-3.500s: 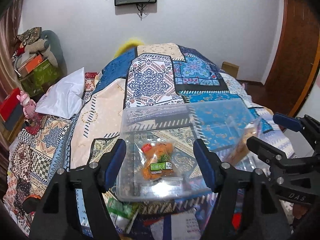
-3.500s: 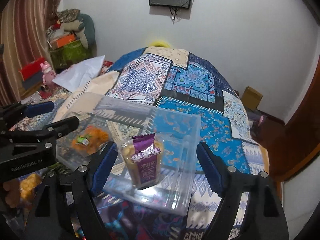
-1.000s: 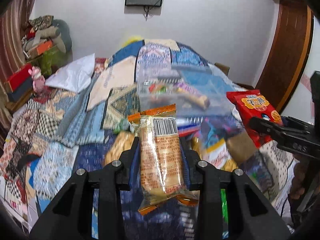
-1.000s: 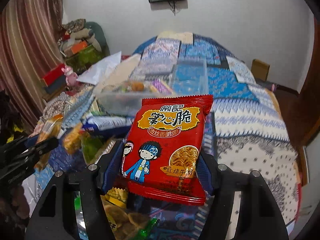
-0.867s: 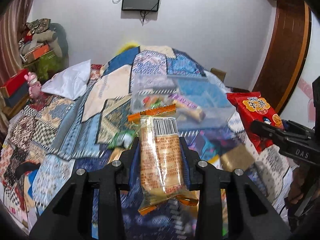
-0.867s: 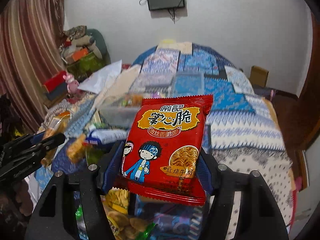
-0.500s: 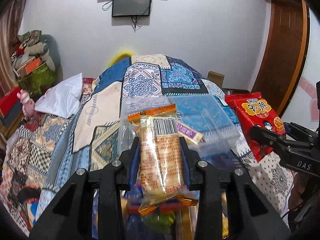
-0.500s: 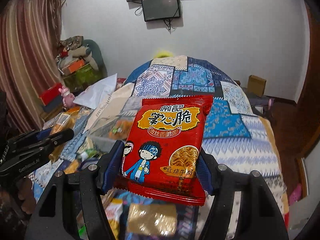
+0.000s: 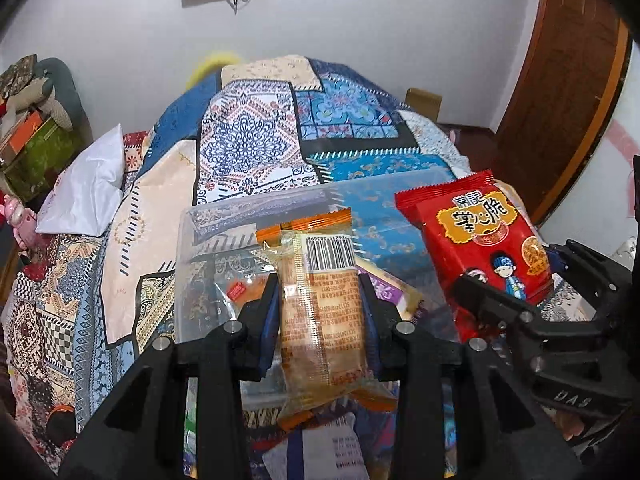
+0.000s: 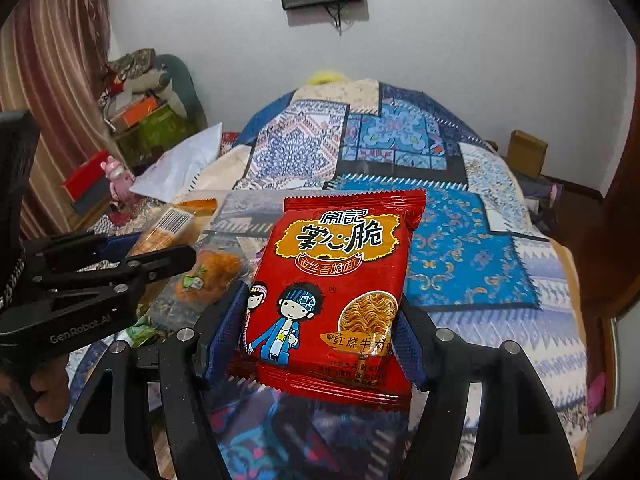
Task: Organize snacks
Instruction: 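Carry both bags into the clear box and open both tools to release them, then grasp the green jelly cup with the left tool while the right tool grasps the square cracker pack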
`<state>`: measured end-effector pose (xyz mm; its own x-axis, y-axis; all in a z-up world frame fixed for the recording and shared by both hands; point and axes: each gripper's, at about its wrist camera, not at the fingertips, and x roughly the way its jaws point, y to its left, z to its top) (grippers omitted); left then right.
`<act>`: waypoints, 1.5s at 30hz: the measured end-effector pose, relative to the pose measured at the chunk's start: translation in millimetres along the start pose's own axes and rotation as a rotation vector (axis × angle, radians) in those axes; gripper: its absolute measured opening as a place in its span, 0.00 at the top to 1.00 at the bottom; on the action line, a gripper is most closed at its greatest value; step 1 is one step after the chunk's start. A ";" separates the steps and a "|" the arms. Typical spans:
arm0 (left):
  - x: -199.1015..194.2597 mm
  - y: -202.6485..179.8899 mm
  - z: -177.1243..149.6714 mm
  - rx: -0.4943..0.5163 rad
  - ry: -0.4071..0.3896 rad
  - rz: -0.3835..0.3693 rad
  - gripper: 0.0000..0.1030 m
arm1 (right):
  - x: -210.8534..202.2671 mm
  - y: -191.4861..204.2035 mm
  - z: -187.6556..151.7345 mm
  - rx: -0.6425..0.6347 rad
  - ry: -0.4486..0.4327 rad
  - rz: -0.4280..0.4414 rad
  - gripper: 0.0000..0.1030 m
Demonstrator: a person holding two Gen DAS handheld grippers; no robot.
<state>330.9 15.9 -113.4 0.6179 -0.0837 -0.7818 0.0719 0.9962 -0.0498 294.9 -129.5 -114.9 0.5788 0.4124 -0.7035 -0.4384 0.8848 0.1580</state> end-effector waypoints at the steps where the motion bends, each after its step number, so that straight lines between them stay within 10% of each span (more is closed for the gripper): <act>1: 2.8 0.1 1.2 0.005 0.004 0.006 0.65 | 4.1 -0.3 0.7 -0.002 0.009 0.001 0.38; 19: -22.8 6.4 -14.1 0.008 -0.021 -0.002 0.45 | -14.4 11.3 -11.0 -0.084 0.009 -0.056 0.28; 31: -94.0 14.1 -84.1 -0.026 -0.069 0.000 0.44 | -75.8 22.7 -49.9 -0.103 -0.037 -0.030 0.26; 45: -84.1 23.3 -170.1 -0.097 -0.008 0.056 0.44 | -78.2 26.2 -103.6 -0.088 0.011 -0.025 0.20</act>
<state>147.4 50.5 -154.6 0.6252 -0.0281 -0.7799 -0.0384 0.9970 -0.0667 166.9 -161.1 -127.5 0.5831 0.3879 -0.7138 -0.4829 0.8721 0.0795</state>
